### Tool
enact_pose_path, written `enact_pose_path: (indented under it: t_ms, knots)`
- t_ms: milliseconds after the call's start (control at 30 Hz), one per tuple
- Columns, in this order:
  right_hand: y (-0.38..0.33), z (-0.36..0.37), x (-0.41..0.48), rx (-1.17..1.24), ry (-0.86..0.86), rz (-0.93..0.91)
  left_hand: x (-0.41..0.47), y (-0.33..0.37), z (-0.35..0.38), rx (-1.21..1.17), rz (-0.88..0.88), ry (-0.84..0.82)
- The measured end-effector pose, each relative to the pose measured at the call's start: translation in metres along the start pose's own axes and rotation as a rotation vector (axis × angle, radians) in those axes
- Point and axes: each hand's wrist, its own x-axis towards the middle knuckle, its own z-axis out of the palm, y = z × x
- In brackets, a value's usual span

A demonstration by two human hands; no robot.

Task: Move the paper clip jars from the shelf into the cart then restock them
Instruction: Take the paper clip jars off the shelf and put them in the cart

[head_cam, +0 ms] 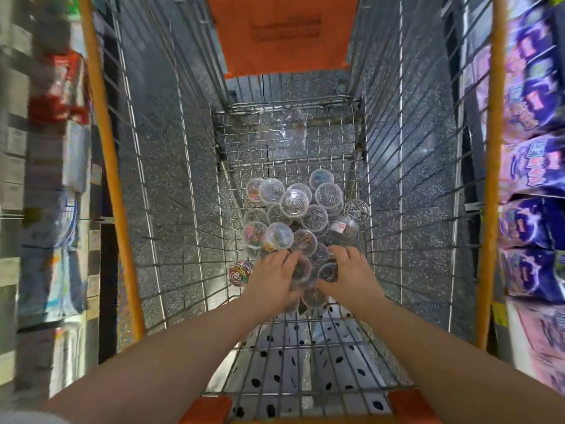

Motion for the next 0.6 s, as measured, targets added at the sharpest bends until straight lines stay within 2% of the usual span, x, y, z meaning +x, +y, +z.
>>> enact_pose_path:
  t_ms: [100,200,433,600]
  knots:
    - [-0.003,-0.005,-0.005,0.014,0.021,-0.003,-0.003,0.003,-0.008,-0.022,-0.006,0.042]
    - [-0.004,-0.009,-0.011,0.015,0.068,-0.034,-0.008,0.004,-0.026,-0.192,-0.042,0.159]
    - [-0.017,-0.020,-0.028,0.124,0.104,-0.064,-0.018,-0.022,-0.053,-0.464,-0.339,0.514]
    - [-0.032,-0.020,-0.018,0.041,0.082,-0.131,-0.024,-0.021,-0.043,-0.441,-0.478,0.364]
